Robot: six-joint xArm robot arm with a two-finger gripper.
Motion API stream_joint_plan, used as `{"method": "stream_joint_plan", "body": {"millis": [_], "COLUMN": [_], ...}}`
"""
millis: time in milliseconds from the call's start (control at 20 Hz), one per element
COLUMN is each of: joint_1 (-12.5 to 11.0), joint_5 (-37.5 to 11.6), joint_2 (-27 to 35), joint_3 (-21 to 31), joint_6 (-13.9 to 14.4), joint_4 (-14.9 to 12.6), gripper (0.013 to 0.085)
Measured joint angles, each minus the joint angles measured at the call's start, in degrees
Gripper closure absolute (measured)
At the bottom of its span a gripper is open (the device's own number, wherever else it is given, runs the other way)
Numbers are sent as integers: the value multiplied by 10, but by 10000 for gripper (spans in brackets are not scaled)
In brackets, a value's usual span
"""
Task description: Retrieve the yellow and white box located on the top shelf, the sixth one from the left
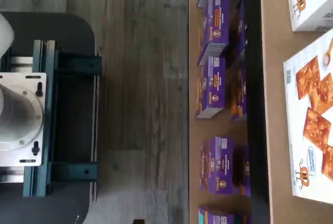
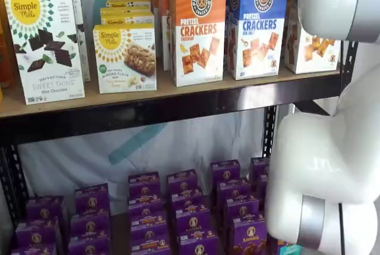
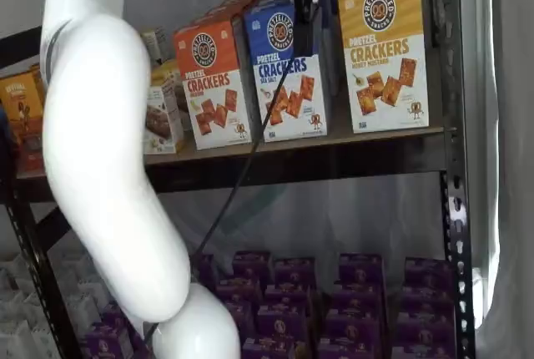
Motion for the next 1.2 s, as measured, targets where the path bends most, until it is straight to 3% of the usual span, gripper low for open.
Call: {"method": "stream_joint_plan", "body": {"millis": [50,150,250,500,700,1200], "joint_1": [5,53,69,73,58,14], "joint_5": [0,-4,-11,-18,-11,33], "joint_2": [0,-2,-7,-9,3,69], "joint_3": [0,8,21,30,9,-116], "joint_6": [1,13,23,32,27,14], "joint_4": [-10,-88,-110,-99,-72,-15], "gripper": [130,130,130,130,130,130]}}
